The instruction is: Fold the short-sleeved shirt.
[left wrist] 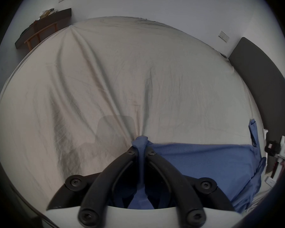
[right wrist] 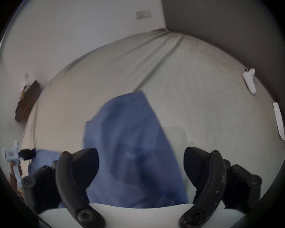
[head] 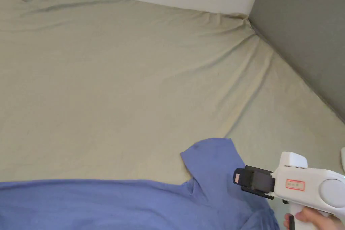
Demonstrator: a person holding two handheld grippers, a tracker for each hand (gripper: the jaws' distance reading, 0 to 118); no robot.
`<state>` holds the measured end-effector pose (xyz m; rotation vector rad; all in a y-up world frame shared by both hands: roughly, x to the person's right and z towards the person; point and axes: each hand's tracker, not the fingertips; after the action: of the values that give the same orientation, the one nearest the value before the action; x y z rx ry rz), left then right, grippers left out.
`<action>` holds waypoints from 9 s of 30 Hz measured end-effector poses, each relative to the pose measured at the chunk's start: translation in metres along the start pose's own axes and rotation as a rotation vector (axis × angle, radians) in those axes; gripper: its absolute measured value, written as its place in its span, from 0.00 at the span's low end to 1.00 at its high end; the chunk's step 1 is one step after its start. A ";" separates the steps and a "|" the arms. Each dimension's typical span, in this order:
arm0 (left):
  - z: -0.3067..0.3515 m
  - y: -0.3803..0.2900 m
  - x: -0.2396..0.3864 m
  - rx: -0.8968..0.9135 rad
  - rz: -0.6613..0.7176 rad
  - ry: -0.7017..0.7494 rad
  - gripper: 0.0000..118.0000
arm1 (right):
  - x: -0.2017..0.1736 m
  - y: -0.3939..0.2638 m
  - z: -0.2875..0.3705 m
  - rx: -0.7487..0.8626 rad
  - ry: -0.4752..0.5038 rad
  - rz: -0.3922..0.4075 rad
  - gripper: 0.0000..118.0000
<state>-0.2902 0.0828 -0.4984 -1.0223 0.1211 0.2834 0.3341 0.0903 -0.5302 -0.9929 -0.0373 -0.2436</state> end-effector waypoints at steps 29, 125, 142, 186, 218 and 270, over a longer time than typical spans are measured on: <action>0.211 -0.103 -0.024 0.190 -0.015 -0.013 0.04 | -0.007 -0.122 0.193 0.220 0.023 0.211 0.02; 0.130 -0.136 0.071 -0.126 0.171 -0.606 0.75 | -0.043 -0.224 0.246 0.210 0.210 -0.042 0.01; 0.106 -0.164 0.040 -0.161 0.233 -0.459 0.02 | -0.038 -0.229 0.233 0.173 0.248 -0.077 0.01; 0.129 -0.185 -0.076 -0.031 0.365 -0.571 0.14 | -0.078 -0.214 0.241 0.152 0.262 0.079 0.01; 0.106 -0.135 0.124 -0.230 0.085 -0.394 0.13 | -0.031 -0.223 0.262 0.280 0.227 -0.004 0.01; 0.211 -0.181 -0.019 0.120 0.229 -0.455 0.01 | -0.229 -0.193 0.076 -0.225 0.750 0.093 0.01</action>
<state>-0.2628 0.1709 -0.2359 -0.8037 -0.1566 0.7014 0.0754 0.0958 -0.3618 -1.0707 0.7307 -0.5298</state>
